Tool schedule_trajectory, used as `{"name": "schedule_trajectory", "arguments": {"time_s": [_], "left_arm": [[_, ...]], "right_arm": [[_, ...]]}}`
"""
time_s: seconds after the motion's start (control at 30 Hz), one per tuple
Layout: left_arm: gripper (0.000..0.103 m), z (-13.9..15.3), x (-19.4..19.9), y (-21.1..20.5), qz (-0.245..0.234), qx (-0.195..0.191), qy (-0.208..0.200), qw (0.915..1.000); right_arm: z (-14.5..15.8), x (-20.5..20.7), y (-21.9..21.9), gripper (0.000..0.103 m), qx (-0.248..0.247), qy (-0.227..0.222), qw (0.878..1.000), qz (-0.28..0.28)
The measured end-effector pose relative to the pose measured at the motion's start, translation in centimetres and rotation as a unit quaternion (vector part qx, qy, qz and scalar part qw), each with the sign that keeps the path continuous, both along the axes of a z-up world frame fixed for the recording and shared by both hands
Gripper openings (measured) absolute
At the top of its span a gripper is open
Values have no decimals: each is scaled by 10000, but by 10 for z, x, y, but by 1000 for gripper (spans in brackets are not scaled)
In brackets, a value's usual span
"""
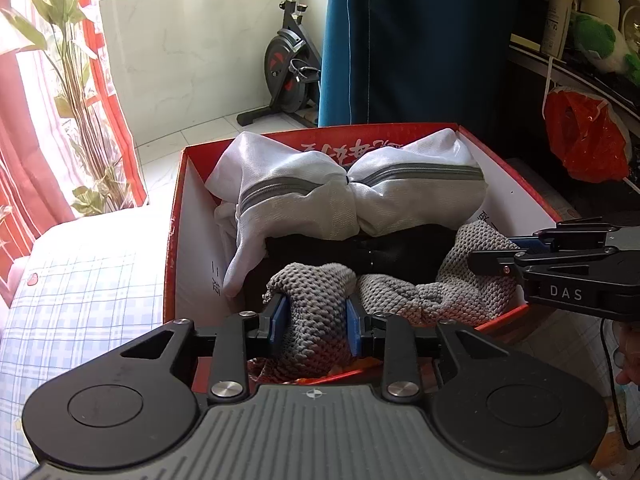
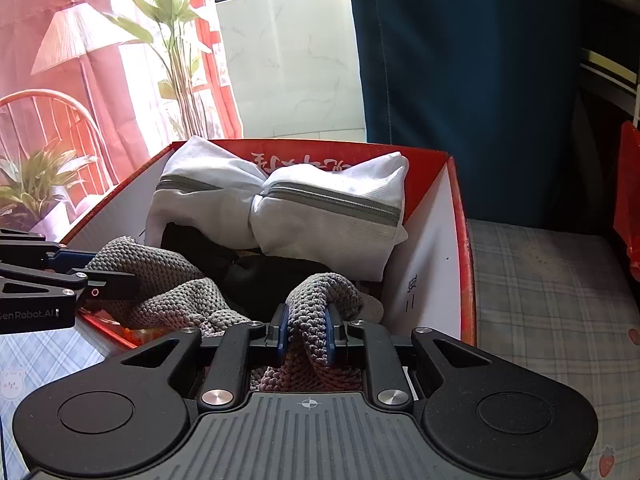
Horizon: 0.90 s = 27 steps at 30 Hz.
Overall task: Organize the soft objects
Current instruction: 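Lower the mitt into the box and open both tools, then move both tools back to the white foil pouch on the table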
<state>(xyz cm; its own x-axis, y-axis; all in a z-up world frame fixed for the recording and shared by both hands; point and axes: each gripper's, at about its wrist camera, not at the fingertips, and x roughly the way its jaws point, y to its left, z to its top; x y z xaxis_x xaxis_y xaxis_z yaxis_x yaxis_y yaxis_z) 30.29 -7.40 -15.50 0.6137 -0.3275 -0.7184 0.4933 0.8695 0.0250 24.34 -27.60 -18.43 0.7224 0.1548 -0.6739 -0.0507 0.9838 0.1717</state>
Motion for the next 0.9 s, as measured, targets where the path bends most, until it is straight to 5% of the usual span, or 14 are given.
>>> {"name": "schedule_trajectory", "arguments": {"time_s": [0.37,0.7,0.9], "left_arm": [[55,9,-8,-1,-10,8,-104,9999],[88,28,-33,4,13,-34,-395,9992],[93,31,-60,15,14,-262,-359,9990]], "right_arm": [[10,-8,-1,32,-141,-159,9998,-12],[30,-30,2,75,-369,-445,9983,16],[39,-60,5,100,-361,-661,9971,96]]}}
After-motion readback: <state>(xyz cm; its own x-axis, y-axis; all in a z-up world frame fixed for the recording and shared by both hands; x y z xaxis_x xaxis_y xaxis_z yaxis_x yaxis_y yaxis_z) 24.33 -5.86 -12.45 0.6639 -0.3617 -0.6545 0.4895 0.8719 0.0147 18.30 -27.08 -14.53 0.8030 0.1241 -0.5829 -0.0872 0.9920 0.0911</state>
